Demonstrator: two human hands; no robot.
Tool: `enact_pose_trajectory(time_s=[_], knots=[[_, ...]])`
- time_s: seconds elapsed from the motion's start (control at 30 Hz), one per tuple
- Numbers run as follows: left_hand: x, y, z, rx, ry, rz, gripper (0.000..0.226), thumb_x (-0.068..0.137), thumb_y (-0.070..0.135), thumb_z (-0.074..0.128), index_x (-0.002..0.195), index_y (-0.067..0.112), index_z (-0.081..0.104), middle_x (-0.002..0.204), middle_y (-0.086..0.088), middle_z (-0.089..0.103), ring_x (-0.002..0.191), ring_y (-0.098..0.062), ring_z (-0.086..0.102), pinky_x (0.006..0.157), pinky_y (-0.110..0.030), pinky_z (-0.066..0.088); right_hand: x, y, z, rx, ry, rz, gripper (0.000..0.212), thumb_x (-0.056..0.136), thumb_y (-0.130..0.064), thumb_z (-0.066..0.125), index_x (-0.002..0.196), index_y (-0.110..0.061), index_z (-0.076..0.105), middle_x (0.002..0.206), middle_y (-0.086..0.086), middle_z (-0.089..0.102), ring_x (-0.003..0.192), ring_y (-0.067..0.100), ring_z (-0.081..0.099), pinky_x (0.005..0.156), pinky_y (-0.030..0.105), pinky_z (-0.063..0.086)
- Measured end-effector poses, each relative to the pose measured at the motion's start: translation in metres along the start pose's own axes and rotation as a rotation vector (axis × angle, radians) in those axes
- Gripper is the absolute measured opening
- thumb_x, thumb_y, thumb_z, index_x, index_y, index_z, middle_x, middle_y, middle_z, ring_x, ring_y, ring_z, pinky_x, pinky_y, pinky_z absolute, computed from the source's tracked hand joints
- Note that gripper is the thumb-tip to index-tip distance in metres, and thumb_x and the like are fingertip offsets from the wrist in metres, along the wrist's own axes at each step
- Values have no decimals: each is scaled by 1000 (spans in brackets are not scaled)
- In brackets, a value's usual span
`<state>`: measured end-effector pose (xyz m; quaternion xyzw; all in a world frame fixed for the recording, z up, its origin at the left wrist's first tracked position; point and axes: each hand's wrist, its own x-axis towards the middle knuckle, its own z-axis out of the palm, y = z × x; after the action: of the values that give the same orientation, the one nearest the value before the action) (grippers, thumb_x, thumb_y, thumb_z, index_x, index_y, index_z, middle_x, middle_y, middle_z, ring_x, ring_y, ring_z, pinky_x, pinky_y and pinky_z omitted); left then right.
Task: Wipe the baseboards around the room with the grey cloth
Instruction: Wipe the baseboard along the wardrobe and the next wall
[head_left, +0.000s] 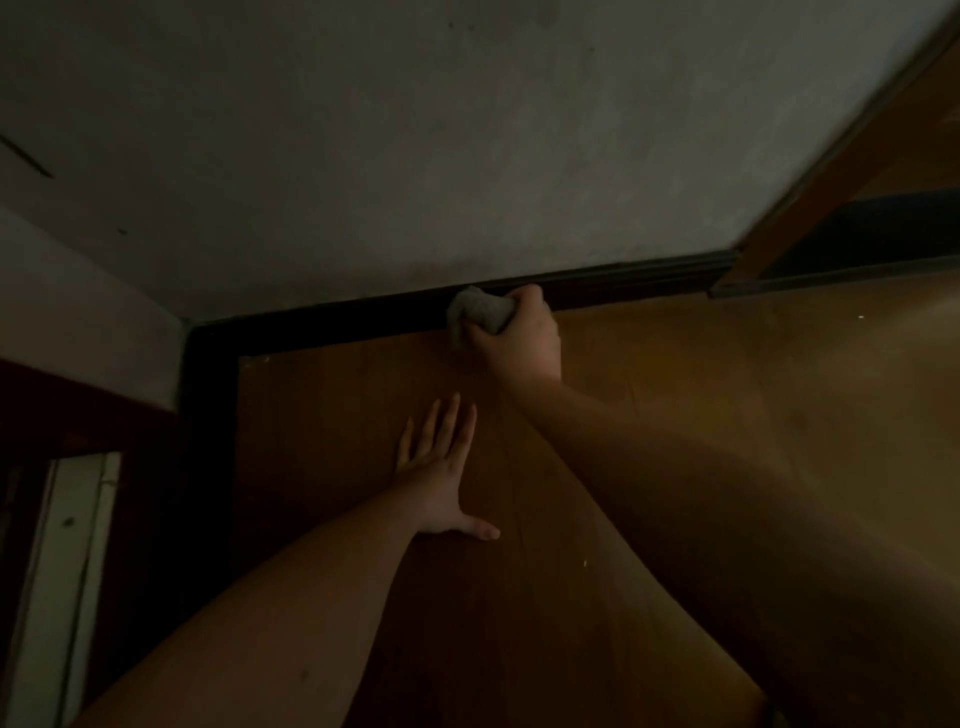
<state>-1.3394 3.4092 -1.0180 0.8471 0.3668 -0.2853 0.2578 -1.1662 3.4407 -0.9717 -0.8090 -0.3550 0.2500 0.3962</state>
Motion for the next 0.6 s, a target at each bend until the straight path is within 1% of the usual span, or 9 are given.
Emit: enact_pose_trajectory(time_s=[0.1,0.23,0.37,0.47,0.53,0.6], knots=[[-2,-3,-3,15,11,-13,156,48,89,68,135,35,-50,137,9,-62,125,-17,-56,110,-48,-25,23,9,-25,18,119,120,44,79,-30,77,109,-14,48,118,10,57,108,28,58,82,32,44],[-4,-4,-5,10,-5,-7,155,50,88,69,134,34,-51,138,8,-61,131,-21,-52,113,-51,-23,52,46,-84,-85,182,110,46,77,-27,77,109,-10,49,118,14,59,107,31,59,87,40,50],[-5,-3,-4,15,-23,-24,155,52,87,70,134,33,-51,137,7,-62,132,-22,-51,113,-52,-23,72,77,-144,-147,247,110,50,76,-28,79,111,-9,49,117,13,60,104,29,60,76,32,46],[-4,-3,-5,26,-21,-29,155,52,87,69,135,32,-51,137,6,-62,132,-22,-52,112,-51,-23,87,89,-181,-215,245,107,54,71,-28,82,111,-10,51,114,12,61,101,27,60,77,33,47],[-3,-3,-4,27,-28,-28,155,52,88,68,134,32,-51,137,6,-62,132,-22,-52,112,-51,-23,95,96,-199,-259,240,115,53,70,-26,83,110,-11,52,113,12,61,101,27,59,80,37,51],[-3,-3,-3,29,-32,-26,155,50,90,67,134,33,-51,137,6,-62,132,-22,-52,113,-52,-23,102,104,-216,-267,256,158,56,72,-25,82,115,-8,52,118,14,60,107,28,59,90,43,53]])
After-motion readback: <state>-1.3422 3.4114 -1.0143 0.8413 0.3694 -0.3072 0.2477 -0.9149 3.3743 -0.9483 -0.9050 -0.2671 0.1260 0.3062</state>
